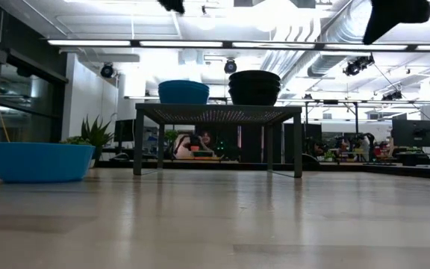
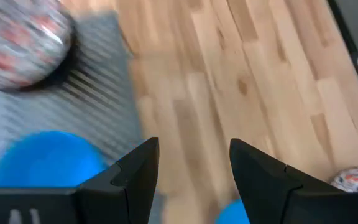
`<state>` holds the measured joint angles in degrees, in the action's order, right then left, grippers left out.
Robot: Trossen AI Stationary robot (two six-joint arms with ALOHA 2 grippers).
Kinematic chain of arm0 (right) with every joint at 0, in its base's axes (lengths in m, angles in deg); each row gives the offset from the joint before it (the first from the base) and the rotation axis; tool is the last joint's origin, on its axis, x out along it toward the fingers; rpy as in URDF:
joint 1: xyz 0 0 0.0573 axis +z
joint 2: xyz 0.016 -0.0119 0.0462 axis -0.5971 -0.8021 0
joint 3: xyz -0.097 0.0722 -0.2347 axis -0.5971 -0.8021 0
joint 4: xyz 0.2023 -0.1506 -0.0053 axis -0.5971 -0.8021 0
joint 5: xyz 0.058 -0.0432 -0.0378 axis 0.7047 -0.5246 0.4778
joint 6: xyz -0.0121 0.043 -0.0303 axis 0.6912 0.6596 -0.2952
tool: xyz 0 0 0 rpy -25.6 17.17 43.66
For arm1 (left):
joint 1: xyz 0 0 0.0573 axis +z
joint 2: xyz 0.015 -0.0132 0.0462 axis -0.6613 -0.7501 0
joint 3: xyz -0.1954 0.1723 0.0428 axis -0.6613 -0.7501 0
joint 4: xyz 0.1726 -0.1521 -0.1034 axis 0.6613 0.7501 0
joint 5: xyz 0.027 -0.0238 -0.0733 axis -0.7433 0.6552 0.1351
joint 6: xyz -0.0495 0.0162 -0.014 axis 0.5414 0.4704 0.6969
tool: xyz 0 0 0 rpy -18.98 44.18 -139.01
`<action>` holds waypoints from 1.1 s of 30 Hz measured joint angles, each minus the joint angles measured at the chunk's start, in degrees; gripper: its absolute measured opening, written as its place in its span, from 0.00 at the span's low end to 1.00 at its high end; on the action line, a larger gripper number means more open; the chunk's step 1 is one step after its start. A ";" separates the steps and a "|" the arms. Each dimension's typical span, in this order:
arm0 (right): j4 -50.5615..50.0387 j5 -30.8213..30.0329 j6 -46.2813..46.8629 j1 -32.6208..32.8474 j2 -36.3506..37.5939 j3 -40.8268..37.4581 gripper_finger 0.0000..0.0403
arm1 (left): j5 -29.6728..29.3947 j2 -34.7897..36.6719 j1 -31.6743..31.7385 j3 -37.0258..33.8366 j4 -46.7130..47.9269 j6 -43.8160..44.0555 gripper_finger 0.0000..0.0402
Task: Pick & Place Mini bowls
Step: Stack the blue bowl on top of the other blue bowls on the shelf
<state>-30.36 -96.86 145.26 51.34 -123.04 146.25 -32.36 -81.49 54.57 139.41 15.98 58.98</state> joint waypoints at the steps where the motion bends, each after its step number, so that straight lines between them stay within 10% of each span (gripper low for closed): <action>1: -0.85 -0.02 -0.21 0.47 1.00 0.00 0.00 | -0.87 0.88 -1.20 -3.42 -1.59 1.83 0.48; 14: -5.65 -2.55 -0.11 3.87 9.01 0.00 0.00 | -13.74 18.57 -19.32 -36.51 -29.65 28.56 0.48; 24: -5.66 -3.67 -1.06 3.85 8.90 0.00 0.00 | -30.64 31.79 -29.84 -53.28 -23.54 56.84 0.48; 33: -5.48 -4.74 0.56 3.81 8.87 0.00 0.00 | -22.13 36.65 -25.94 -63.72 -9.01 71.58 0.48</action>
<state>-35.84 -101.60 145.82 55.15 -114.17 146.25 -54.49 -44.84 28.63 75.69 6.97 130.56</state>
